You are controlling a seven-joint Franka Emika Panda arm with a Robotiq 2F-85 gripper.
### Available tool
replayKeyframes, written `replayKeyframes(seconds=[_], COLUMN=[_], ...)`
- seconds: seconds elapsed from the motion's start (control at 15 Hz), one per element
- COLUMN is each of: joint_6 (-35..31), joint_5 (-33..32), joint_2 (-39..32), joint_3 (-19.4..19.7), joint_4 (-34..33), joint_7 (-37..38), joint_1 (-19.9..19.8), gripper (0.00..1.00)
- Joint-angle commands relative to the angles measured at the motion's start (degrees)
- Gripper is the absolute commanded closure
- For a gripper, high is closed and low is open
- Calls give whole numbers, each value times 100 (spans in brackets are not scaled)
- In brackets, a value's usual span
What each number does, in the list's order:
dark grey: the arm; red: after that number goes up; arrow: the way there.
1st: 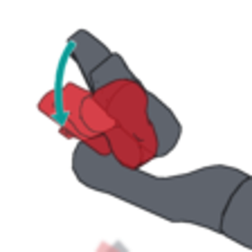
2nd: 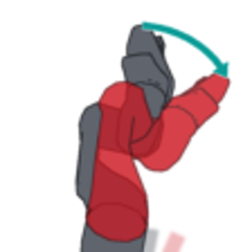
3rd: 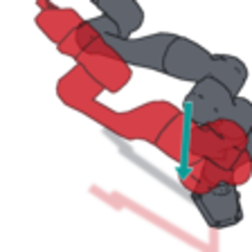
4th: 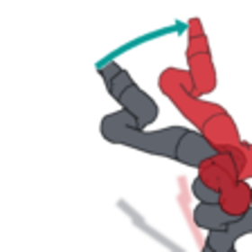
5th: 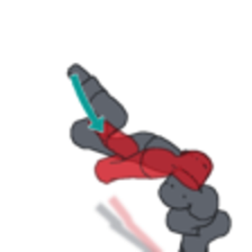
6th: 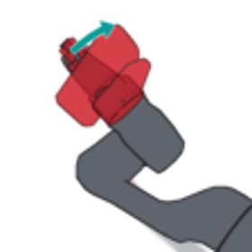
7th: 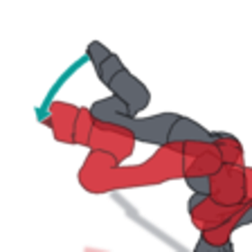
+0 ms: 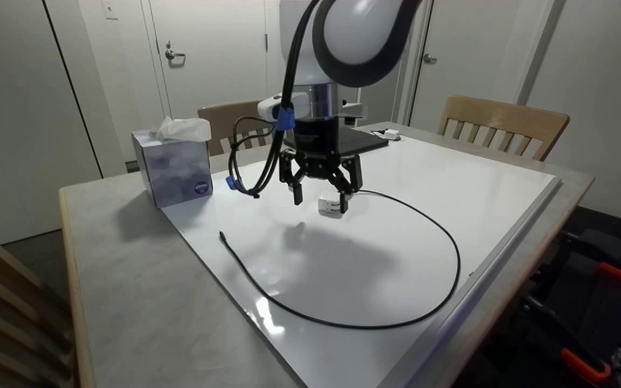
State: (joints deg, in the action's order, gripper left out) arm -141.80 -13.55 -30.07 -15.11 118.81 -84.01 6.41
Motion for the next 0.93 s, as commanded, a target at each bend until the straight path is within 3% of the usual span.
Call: replayKeyframes(seconds=[0.0, 0.27, 0.33, 0.67, 0.87], joint_6=[-304, -543, -270, -214, -686], joint_5=[-19, -268, -150, -432, -736], joint_2=[424, 516, 306, 247, 148], joint_3=[17, 57, 48, 201, 251], joint_4=[656, 923, 600, 495, 360], joint_7=[-115, -127, -27, 184, -77], joint_1=[-83, 6, 10, 210, 147], gripper=[0, 0, 0, 0, 0])
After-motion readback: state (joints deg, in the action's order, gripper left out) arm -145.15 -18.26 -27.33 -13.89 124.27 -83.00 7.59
